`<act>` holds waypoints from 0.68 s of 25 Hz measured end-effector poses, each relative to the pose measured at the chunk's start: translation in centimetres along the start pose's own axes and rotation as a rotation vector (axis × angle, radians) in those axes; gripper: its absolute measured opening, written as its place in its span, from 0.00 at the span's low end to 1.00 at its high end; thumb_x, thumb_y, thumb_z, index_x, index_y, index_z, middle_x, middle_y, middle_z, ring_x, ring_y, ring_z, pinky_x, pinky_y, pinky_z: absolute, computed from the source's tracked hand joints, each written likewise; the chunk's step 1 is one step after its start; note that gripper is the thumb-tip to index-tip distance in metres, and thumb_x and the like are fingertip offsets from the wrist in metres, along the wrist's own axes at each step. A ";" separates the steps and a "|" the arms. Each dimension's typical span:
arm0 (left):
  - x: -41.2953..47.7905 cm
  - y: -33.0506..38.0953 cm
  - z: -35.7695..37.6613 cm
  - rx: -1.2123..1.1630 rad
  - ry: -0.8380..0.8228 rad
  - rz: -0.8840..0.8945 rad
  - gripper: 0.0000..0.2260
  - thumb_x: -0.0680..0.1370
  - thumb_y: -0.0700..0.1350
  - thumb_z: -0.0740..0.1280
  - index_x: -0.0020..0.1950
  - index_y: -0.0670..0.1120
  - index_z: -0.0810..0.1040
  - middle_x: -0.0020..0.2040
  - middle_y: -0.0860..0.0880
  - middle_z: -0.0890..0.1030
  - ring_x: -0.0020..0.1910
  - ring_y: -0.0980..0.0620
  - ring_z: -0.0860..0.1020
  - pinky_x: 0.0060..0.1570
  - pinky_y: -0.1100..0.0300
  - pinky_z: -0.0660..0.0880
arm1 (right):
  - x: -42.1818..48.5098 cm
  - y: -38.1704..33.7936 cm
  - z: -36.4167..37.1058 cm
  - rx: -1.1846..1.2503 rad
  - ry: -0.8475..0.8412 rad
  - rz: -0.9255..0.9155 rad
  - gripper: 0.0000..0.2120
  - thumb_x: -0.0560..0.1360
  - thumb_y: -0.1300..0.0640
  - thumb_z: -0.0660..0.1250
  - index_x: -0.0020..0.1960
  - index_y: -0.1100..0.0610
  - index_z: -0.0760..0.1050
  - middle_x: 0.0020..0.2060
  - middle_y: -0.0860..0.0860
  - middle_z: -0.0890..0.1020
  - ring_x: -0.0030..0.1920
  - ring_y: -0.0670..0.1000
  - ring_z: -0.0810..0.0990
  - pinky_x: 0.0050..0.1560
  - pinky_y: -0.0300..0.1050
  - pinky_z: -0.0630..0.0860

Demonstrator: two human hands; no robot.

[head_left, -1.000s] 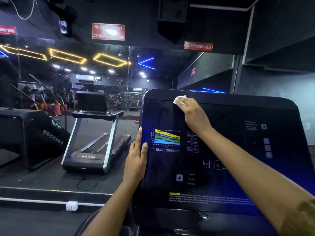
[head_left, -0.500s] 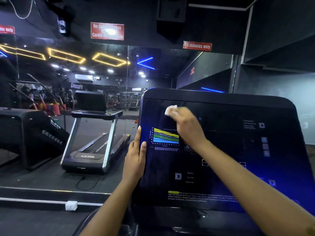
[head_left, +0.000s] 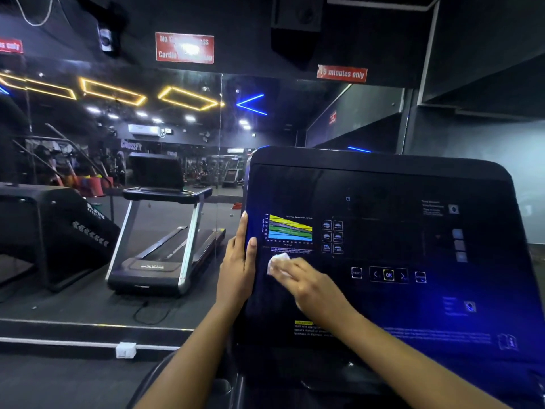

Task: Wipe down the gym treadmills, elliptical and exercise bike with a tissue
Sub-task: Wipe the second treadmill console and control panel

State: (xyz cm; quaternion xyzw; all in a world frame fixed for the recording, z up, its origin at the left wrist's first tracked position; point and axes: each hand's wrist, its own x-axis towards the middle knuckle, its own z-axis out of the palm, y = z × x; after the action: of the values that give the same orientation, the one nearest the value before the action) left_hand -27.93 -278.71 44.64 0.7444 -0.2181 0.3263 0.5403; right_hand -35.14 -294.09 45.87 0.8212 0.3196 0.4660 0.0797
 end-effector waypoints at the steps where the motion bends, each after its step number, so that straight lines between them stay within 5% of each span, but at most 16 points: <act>1: 0.0 0.0 0.0 -0.002 0.000 0.003 0.28 0.75 0.67 0.45 0.76 0.65 0.51 0.71 0.53 0.69 0.63 0.54 0.70 0.57 0.61 0.64 | 0.0 0.2 -0.2 0.010 -0.009 0.016 0.20 0.72 0.64 0.53 0.56 0.60 0.79 0.53 0.52 0.81 0.50 0.52 0.80 0.32 0.42 0.79; 6: 0.0 0.2 -0.1 0.002 -0.014 -0.006 0.28 0.75 0.67 0.46 0.76 0.64 0.51 0.71 0.52 0.68 0.61 0.63 0.68 0.57 0.63 0.62 | 3.5 3.9 -1.6 0.027 0.118 0.327 0.20 0.72 0.64 0.52 0.55 0.64 0.79 0.52 0.57 0.81 0.50 0.57 0.80 0.37 0.49 0.81; 12: -0.1 0.4 -0.2 0.031 -0.016 -0.013 0.27 0.78 0.63 0.51 0.77 0.62 0.51 0.71 0.50 0.69 0.65 0.49 0.71 0.60 0.56 0.66 | -3.2 -3.1 0.5 0.048 -0.018 0.083 0.19 0.72 0.64 0.55 0.57 0.60 0.79 0.54 0.52 0.81 0.48 0.51 0.79 0.29 0.38 0.77; 17: -0.4 0.7 -0.4 0.061 -0.030 -0.034 0.29 0.78 0.59 0.59 0.76 0.65 0.48 0.69 0.47 0.71 0.64 0.46 0.73 0.63 0.52 0.68 | -6.4 -3.3 -0.2 0.091 0.013 0.015 0.15 0.76 0.63 0.57 0.58 0.60 0.78 0.54 0.53 0.81 0.55 0.49 0.74 0.41 0.40 0.79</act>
State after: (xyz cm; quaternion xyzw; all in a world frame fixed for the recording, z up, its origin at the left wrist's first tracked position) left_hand -28.77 -278.54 44.90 0.7688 -0.2035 0.3123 0.5196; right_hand -39.09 -295.32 39.99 0.8233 0.3345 0.4571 0.0367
